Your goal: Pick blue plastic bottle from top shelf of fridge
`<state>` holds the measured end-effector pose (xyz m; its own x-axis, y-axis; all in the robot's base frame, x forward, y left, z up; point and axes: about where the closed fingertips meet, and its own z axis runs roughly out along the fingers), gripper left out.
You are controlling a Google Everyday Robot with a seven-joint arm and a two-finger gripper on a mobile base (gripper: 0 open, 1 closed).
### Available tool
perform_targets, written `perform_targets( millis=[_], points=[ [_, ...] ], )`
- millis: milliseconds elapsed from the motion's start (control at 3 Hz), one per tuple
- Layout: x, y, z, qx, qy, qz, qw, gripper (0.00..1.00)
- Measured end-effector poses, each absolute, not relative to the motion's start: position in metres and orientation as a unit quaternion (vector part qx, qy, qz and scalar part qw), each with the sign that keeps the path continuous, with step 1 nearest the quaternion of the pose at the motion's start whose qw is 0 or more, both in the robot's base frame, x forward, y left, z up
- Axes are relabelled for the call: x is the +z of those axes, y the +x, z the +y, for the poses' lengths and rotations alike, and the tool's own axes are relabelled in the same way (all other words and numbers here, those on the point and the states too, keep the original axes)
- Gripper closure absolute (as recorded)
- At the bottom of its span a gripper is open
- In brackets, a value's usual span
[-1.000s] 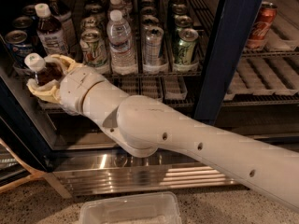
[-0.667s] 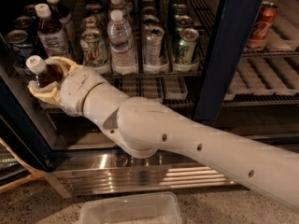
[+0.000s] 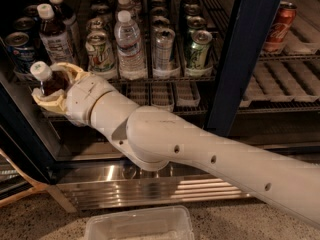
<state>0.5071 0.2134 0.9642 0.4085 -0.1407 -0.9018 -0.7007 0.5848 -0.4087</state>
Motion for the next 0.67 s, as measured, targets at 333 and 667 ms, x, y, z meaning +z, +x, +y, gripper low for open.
perform_targets(
  millis=[333, 667],
  points=[
    [0.9622, 0.5138, 0.2039, 0.190, -0.406, 0.517, 0.729, 1.00],
    [0.9548, 0.5136, 0.2039, 0.191, -0.407, 0.517, 0.729, 1.00]
  ],
)
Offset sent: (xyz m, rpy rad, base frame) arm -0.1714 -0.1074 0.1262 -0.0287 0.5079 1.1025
